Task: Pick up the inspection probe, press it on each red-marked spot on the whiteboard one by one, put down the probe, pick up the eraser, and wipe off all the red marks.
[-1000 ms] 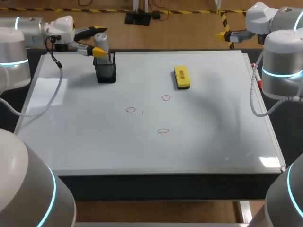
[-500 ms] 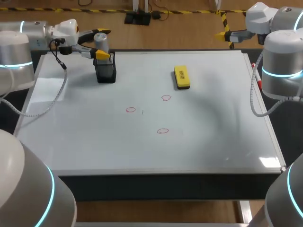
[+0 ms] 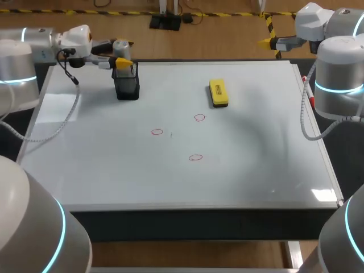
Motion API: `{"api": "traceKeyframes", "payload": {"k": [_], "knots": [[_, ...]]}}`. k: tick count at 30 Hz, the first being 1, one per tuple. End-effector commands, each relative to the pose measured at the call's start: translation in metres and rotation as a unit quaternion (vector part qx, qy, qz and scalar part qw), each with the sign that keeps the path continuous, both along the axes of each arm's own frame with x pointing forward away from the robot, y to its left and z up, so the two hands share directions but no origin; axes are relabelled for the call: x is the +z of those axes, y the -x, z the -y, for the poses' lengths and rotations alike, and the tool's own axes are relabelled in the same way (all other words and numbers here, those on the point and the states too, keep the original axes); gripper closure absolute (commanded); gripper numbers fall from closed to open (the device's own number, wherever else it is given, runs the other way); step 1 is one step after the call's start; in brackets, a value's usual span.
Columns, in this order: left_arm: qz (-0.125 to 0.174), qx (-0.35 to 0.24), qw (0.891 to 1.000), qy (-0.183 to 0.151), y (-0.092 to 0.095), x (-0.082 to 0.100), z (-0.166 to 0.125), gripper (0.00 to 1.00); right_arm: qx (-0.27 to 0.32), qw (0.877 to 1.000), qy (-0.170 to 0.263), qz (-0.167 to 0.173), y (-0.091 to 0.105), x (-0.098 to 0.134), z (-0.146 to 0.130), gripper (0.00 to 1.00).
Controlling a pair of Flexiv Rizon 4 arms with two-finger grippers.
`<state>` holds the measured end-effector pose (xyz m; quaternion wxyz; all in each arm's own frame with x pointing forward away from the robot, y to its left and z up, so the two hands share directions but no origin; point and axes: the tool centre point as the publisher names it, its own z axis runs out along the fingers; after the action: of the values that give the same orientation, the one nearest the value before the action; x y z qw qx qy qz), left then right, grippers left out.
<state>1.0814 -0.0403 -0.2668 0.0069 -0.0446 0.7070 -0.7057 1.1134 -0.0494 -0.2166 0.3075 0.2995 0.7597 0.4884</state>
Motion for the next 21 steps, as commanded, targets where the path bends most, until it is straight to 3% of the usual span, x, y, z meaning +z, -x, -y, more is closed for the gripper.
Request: {"api": "traceKeyframes", "payload": {"k": [1, 3, 21], "knots": [[0.003, 0.000, 1.000, 0.002, 0.004, 0.000, -0.003, 0.82, 0.000, 1.000, 0.000, -0.001, 0.000, 0.000, 0.000, 0.00], [0.006, -0.002, 1.000, 0.004, 0.005, 0.001, -0.004, 1.00, 0.000, 1.000, 0.000, -0.001, 0.000, 0.000, 0.000, 0.00], [0.041, -0.005, 0.999, 0.007, 0.008, 0.038, 0.002, 1.00, 0.000, 1.000, 0.000, -0.001, 0.000, 0.000, 0.000, 0.00]]}}
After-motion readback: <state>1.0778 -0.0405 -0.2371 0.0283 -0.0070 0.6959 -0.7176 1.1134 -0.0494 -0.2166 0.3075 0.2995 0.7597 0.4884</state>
